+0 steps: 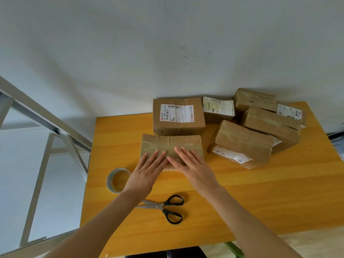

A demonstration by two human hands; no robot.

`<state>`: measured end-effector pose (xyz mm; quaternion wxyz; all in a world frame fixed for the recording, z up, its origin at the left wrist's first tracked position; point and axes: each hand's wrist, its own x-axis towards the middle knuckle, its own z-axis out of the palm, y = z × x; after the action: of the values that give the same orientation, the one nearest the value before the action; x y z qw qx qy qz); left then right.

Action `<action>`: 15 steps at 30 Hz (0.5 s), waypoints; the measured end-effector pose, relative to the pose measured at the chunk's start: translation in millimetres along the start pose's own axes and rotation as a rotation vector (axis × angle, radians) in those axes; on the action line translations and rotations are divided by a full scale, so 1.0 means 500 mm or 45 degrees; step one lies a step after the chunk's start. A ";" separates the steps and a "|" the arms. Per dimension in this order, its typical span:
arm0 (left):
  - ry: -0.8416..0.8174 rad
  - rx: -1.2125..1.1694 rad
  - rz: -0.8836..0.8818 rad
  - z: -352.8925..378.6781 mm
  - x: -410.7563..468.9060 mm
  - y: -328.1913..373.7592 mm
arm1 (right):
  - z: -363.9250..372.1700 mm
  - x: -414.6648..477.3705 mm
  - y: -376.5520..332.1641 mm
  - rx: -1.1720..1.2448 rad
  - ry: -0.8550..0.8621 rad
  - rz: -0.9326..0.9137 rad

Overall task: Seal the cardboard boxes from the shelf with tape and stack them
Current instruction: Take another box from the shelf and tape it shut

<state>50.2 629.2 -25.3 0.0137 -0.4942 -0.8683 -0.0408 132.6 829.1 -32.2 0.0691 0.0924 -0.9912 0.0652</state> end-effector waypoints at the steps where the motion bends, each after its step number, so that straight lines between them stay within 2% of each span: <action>1: -0.017 -0.014 0.003 -0.004 0.012 0.003 | -0.004 0.001 0.009 -0.001 -0.016 0.011; 10: -0.141 -0.147 -0.005 0.013 0.109 0.013 | -0.013 0.014 0.110 -0.032 -0.206 0.067; 15: -0.094 -0.169 -0.027 0.025 0.114 0.019 | -0.006 0.012 0.120 -0.065 -0.147 0.063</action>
<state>29.6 683.9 -33.5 -0.0515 -0.4859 -0.8688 -0.0801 115.6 887.1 -35.3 0.0124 0.0697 -0.9968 0.0361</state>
